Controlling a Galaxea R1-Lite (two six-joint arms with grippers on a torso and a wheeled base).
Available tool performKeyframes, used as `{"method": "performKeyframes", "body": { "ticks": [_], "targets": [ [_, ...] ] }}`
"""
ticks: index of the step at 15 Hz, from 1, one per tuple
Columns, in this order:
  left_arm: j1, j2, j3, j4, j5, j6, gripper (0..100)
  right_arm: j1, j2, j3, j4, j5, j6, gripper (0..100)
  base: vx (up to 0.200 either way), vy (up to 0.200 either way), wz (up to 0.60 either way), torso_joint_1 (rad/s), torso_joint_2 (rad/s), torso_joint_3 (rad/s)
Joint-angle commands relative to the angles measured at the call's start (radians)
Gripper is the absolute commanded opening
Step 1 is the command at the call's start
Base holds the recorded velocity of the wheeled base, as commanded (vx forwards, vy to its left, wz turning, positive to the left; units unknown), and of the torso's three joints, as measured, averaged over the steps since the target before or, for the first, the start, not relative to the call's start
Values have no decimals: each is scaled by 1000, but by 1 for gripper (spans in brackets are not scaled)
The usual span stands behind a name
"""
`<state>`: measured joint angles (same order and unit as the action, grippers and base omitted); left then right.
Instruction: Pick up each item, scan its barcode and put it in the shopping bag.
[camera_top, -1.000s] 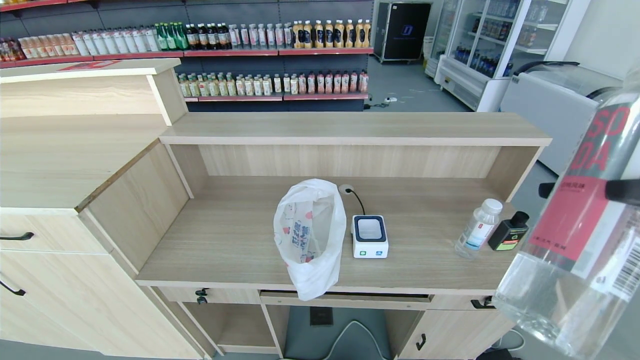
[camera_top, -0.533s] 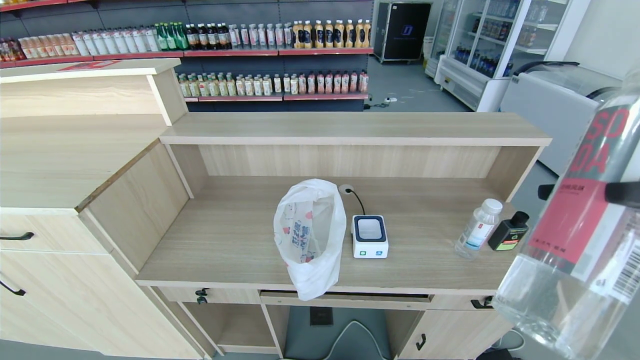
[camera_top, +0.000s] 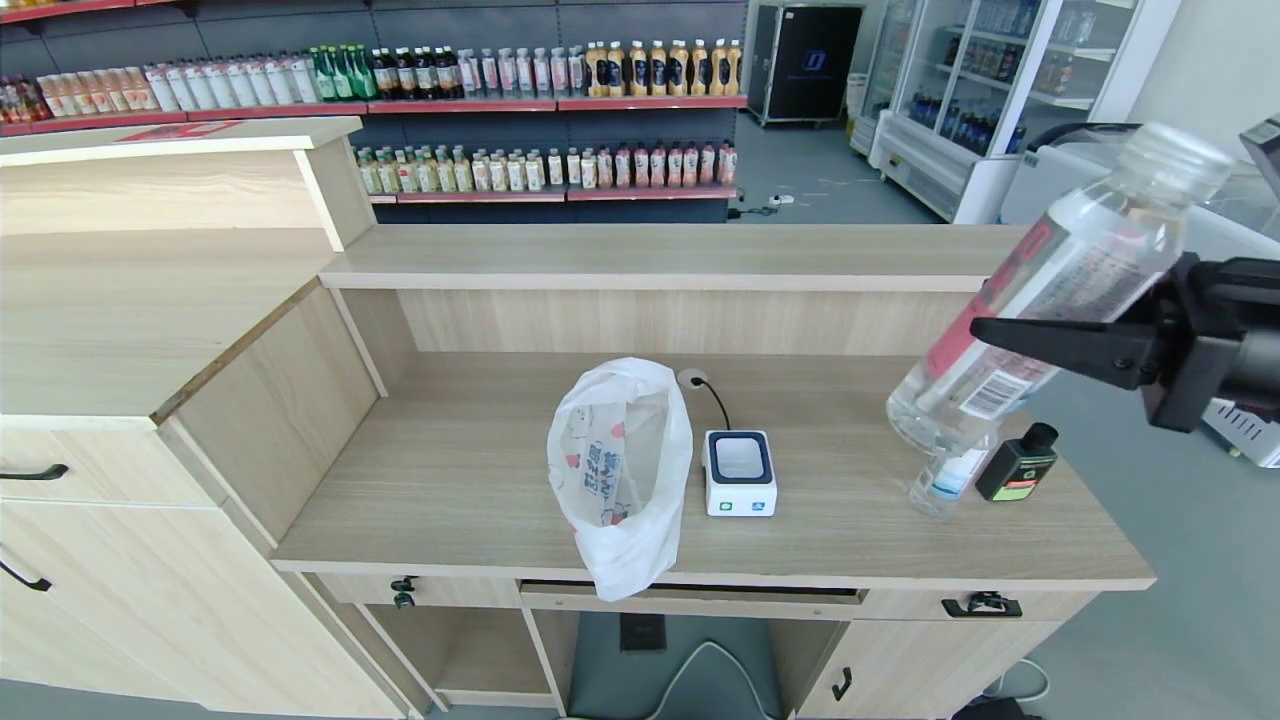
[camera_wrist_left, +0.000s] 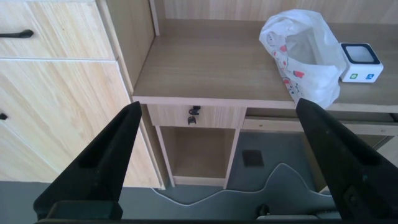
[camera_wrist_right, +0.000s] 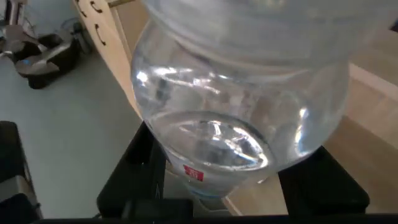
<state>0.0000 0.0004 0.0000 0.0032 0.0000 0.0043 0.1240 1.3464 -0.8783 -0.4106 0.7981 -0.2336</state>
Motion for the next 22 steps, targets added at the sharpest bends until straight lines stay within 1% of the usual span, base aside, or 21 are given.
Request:
{"method": "performKeyframes", "body": {
  "ticks": [1, 2, 5, 6, 9, 10, 11, 13, 15, 16, 18, 19, 20, 22],
  "targets": [
    [0, 0, 0, 0, 0, 0, 100, -118, 223, 10, -186, -16, -207, 0, 0, 0, 0, 0, 0, 0],
    [0, 0, 0, 0, 0, 0, 100, -146, 278, 4, -232, -16, -328, 0, 0, 0, 0, 0, 0, 0],
    [0, 0, 0, 0, 0, 0, 100, -193, 378, -41, -258, -3, -638, 0, 0, 0, 0, 0, 0, 0],
    [0, 0, 0, 0, 0, 0, 100, -208, 392, -45, -267, 21, -717, 0, 0, 0, 0, 0, 0, 0],
    [0, 0, 0, 0, 0, 0, 100, -248, 416, -74, -274, 173, -935, 0, 0, 0, 0, 0, 0, 0],
    [0, 0, 0, 0, 0, 0, 100, -264, 421, -84, -272, 208, -1012, 0, 0, 0, 0, 0, 0, 0],
    [0, 0, 0, 0, 0, 0, 100, -279, 430, -90, -272, 216, -1072, 0, 0, 0, 0, 0, 0, 0],
    [0, 0, 0, 0, 0, 0, 100, -281, 464, -105, -286, 234, -1125, 0, 0, 0, 600, 5, 10, 0],
    [0, 0, 0, 0, 0, 0, 100, -271, 537, -136, -390, 236, -1136, 0, 0, 0, 600, -144, 259, 132],
    [0, 0, 0, 0, 0, 0, 100, -262, 582, -159, -419, 256, -1130, 0, 0, 0, 0, -159, 330, 154],
    [0, 0, 0, 0, 0, 0, 100, -261, 648, -189, -432, 270, -1136, 0, 0, 0, 0, -136, 286, 122],
    [0, 0, 0, 0, 0, 0, 100, -257, 706, -189, -485, 300, -1136, 0, 0, 0, 0, -41, 76, 32],
    [0, 0, 0, 0, 0, 0, 100, -257, 729, -191, -505, 313, -1136, 0, 0, 0, 0, 0, 0, 0],
    [0, 0, 0, 0, 0, 0, 100, -256, 824, -202, -591, 331, -1135, 0, 0, 0, 0, 0, 0, 0]
  ]
}}
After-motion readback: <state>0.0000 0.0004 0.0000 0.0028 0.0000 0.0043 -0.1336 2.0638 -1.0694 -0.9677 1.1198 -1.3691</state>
